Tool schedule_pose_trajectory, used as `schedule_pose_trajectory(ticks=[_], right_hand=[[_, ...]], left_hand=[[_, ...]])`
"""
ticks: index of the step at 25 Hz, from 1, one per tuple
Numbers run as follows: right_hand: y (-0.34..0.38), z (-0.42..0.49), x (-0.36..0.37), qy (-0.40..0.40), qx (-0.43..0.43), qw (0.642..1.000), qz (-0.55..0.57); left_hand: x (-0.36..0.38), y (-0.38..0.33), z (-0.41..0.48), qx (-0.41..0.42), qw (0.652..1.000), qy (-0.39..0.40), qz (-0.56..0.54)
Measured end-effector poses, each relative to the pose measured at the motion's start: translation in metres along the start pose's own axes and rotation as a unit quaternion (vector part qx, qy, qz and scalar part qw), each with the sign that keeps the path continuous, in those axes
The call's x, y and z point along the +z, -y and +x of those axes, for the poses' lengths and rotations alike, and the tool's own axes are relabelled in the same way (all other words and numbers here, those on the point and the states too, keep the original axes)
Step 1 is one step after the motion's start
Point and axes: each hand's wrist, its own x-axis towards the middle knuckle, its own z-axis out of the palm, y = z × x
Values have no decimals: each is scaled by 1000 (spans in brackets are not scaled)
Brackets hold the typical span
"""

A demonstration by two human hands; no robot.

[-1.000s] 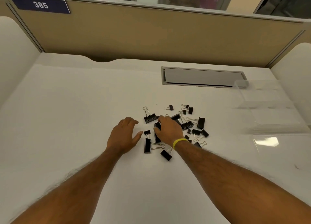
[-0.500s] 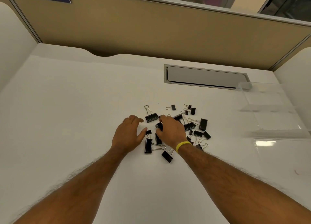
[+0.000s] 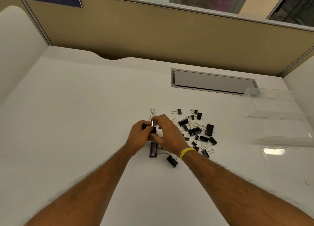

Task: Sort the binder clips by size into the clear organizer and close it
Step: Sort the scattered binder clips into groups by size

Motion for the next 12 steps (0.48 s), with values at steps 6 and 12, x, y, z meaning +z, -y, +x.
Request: schedule_pose_trajectory(ticks=[6, 12], right_hand=[[-17, 27, 8, -25, 52, 993, -101], [-24, 63, 18, 52, 127, 976, -169]], left_hand=[[-24, -1, 13, -1, 997, -76, -3], [-33, -9, 32, -9, 995, -94, -19]])
